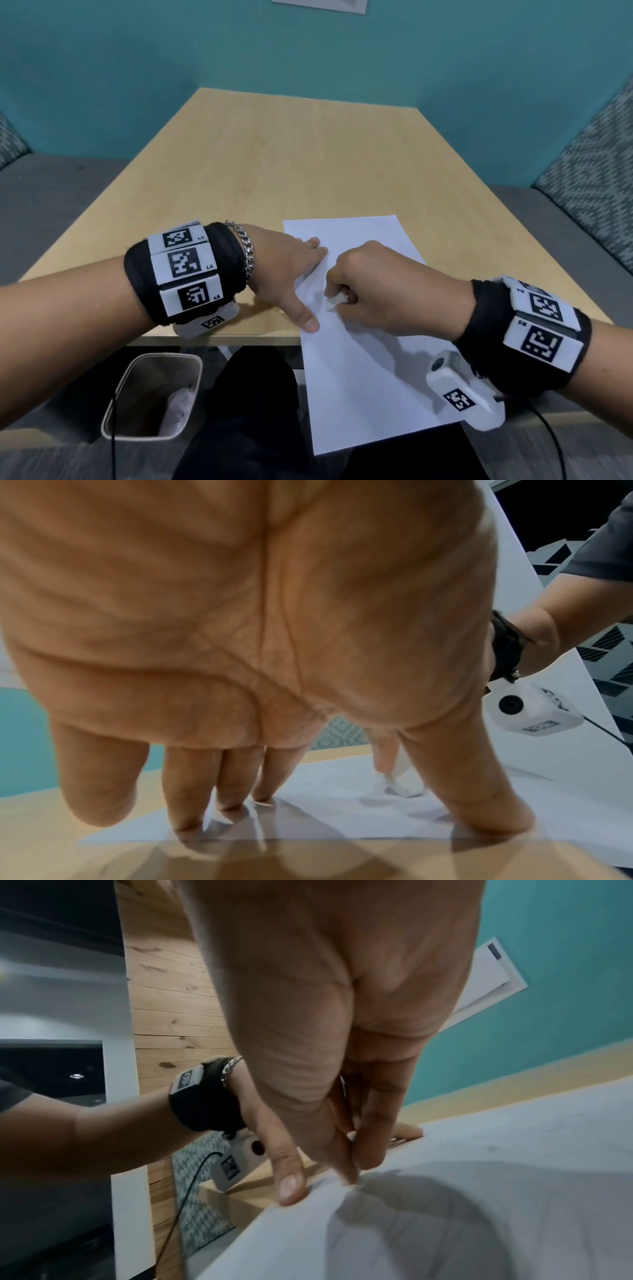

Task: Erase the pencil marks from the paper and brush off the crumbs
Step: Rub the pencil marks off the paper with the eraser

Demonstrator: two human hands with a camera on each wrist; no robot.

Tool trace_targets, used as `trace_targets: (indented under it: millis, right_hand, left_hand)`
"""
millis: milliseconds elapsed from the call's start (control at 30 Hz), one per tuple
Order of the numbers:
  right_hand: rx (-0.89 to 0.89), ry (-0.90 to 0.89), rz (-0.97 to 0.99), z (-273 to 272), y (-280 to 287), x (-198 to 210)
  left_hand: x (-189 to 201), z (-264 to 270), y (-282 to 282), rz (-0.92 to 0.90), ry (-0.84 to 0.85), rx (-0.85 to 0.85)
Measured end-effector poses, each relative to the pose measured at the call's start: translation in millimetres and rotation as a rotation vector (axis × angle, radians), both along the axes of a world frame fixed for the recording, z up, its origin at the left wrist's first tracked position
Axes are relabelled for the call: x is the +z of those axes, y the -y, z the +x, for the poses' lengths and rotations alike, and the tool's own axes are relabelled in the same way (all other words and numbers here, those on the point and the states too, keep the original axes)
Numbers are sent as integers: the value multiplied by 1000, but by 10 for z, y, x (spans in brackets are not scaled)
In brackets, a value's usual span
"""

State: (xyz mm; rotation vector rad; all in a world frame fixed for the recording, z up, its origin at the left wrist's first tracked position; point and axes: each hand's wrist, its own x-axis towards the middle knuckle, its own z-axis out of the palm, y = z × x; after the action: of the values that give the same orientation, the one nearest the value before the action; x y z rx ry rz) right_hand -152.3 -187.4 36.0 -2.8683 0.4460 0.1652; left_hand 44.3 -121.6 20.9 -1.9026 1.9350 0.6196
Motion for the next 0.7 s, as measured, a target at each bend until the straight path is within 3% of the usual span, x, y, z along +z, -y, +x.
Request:
trace_targets:
  millis: [133,300,433,600,700]
  right_hand:
    - [-58,24,-57,73,171,11]
    - [68,30,-23,100,47,-35]
    - [-30,60,-100,85,199,-28]
    - [23,-9,20,-85,86,60]
    - [-68,68,-27,-246,203,181]
  left_hand:
    - [3,-12,-7,1,18,8]
    - [-9,4,-13,-1,-11,1]
    - [9,-17,-21,17,22,14]
    - [9,-11,-18,36,29,22]
    - [30,-31,-27,44,47,23]
